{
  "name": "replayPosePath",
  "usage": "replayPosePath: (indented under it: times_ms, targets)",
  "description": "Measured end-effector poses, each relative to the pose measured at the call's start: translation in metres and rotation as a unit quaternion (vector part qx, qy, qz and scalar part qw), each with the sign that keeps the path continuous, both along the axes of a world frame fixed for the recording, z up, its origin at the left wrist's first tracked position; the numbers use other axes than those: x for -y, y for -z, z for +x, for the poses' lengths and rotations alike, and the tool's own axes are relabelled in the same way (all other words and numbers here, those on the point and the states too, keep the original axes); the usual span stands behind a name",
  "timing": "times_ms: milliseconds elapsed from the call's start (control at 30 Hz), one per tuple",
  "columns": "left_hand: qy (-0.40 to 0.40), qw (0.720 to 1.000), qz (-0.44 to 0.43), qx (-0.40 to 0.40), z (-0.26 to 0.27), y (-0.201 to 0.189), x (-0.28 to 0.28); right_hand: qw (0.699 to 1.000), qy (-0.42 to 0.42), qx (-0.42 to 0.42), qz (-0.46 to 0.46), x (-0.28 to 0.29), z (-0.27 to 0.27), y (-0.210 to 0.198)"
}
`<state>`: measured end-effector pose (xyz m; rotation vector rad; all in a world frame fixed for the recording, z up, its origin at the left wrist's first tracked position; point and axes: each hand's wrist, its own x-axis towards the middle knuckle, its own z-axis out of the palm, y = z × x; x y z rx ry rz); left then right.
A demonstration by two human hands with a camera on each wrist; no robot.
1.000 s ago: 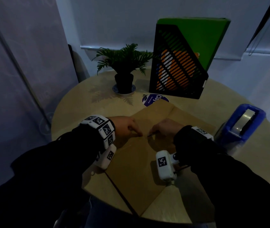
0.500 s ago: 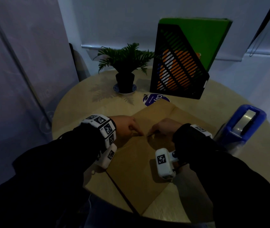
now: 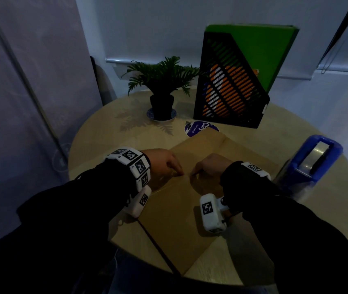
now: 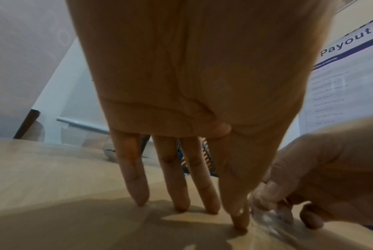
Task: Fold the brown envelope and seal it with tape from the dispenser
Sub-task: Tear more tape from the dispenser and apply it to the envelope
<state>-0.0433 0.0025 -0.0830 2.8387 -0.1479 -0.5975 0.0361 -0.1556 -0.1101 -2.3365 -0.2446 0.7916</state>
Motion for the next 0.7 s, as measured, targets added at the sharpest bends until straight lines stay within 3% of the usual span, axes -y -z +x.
replayPosePath:
  times_ms: [300, 600, 700]
  targets:
    - [-0.061, 0.997, -0.043, 0.022, 0.014, 0.006, 0.006, 0.999, 0.014, -0.004, 0.028, 0.000, -0.004, 0.001]
    - [-0.103, 0.994, 0.017, -0.013, 0.035, 0.003, 0.020, 0.998, 0.017, -0.006, 0.055, -0.001, -0.004, 0.004]
    - [-0.118, 0.992, 0.049, 0.009, 0.037, 0.004, 0.024, 1.000, -0.004, 0.009, 0.024, -0.001, -0.008, -0.003]
